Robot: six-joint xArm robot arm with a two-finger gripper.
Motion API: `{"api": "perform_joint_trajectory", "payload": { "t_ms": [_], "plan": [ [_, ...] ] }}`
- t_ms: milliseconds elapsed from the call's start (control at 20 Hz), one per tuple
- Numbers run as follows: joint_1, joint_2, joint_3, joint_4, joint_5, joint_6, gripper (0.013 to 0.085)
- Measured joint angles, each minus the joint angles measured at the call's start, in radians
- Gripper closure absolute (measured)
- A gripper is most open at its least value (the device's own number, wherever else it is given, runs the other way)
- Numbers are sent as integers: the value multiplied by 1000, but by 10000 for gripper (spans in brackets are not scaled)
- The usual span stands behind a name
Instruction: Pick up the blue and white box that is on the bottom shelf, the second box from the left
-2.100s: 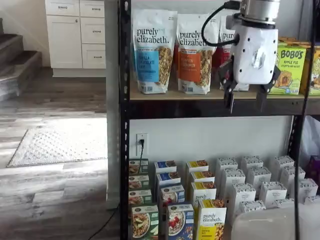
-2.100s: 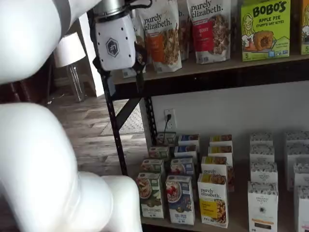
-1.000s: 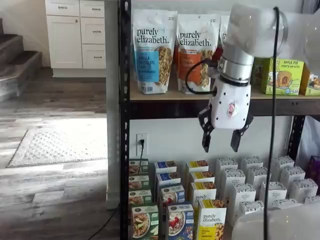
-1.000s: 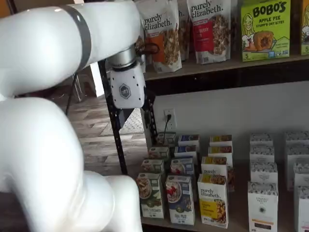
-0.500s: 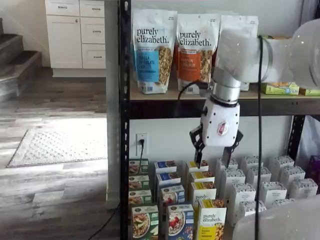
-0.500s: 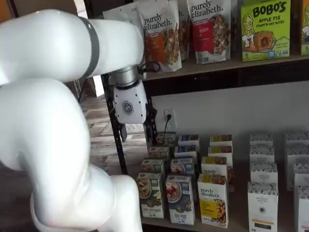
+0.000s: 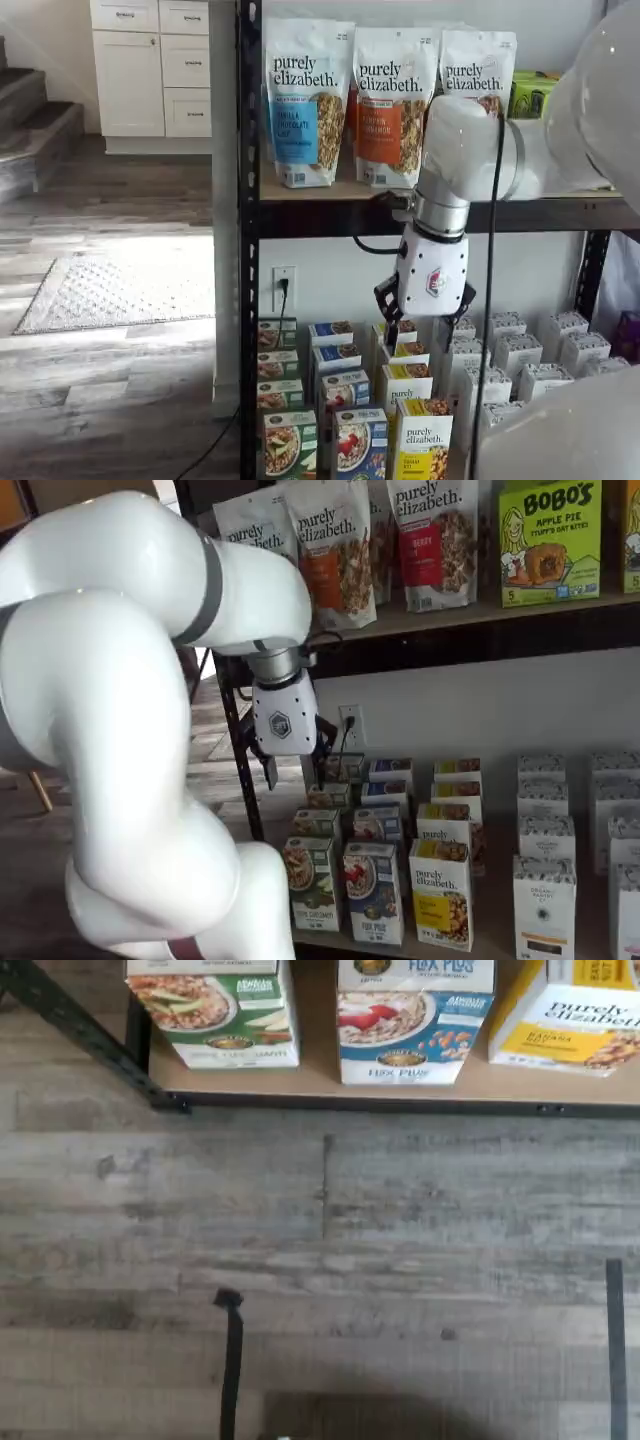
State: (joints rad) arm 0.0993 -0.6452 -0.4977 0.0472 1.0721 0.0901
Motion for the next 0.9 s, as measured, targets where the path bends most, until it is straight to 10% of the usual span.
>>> {"api": "perform_joint_trajectory", "payload": {
  "t_ms": [550,900],
  "plan": [
    [4,131,35,44,-210,-34,130],
    [47,249,18,-25,-331,49,130]
  ]
}}
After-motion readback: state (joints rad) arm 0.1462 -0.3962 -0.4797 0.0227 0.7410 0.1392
